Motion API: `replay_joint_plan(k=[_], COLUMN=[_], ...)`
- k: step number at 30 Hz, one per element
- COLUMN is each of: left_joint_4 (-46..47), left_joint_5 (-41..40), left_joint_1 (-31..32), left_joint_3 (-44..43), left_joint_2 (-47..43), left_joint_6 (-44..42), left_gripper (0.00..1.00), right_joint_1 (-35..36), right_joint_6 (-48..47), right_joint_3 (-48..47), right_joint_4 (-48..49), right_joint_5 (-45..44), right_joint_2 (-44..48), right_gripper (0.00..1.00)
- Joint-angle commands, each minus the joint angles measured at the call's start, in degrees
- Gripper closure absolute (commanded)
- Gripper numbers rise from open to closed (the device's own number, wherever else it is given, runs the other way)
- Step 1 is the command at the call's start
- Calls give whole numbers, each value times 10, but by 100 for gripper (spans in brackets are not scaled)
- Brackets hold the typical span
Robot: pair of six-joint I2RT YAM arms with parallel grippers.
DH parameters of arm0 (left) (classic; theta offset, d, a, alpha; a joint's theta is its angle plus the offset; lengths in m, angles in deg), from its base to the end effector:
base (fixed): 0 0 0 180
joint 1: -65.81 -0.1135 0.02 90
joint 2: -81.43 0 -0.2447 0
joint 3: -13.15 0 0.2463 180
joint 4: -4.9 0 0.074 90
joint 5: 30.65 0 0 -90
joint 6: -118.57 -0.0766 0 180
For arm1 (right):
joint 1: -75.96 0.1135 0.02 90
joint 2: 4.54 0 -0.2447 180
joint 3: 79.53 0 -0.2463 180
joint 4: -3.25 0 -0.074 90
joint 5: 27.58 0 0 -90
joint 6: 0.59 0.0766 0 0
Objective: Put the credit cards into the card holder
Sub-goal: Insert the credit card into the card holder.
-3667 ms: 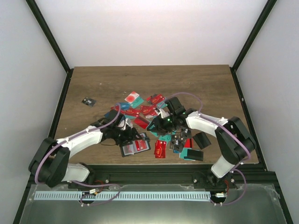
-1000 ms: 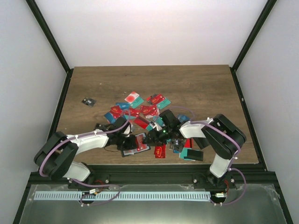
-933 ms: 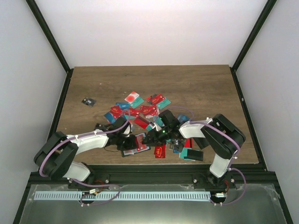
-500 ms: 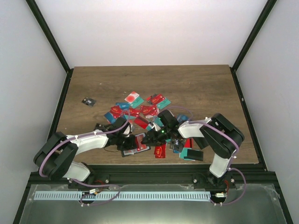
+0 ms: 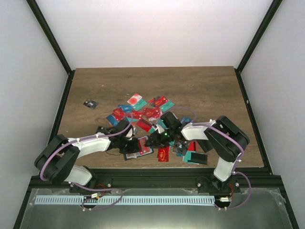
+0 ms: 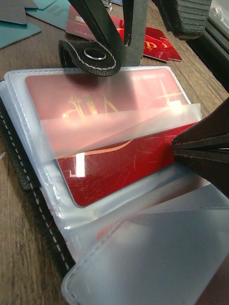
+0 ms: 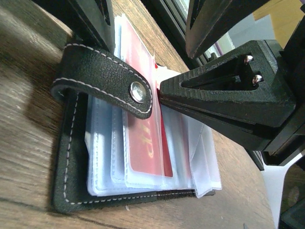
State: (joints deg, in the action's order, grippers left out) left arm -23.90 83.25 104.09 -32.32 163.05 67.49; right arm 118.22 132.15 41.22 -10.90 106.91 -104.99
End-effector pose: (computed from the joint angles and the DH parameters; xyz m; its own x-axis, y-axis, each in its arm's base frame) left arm 0.1725 -0.1756 0.0798 -0.9937 0.0525 -0.0988 0.0987 0.8283 -0.5516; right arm 0.2028 0.2568 0.0861 -0.9729 -0.2298 -0.0263 -0.1557 0.5664 0.8093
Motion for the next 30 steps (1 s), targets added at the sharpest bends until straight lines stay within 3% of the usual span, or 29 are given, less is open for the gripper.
replay_joint_plan(k=[1, 19, 30], left_joint_4=[-24, -35, -104], left_joint_5=[-21, -22, -36], left_joint_1=[4, 4, 4], left_joint_3=[19, 6, -42], left_joint_2=[27, 24, -63], left_joint_6=[-8, -8, 8], left_gripper=[96, 96, 96], right_joint_1=[7, 25, 25], right_joint_6=[-11, -30, -40], right_joint_3=[-18, -51, -70], right_joint_4=[0, 4, -22], right_joint_5=[5, 38, 30], right_joint_2=[-6, -20, -33], right_gripper=[57, 56, 57])
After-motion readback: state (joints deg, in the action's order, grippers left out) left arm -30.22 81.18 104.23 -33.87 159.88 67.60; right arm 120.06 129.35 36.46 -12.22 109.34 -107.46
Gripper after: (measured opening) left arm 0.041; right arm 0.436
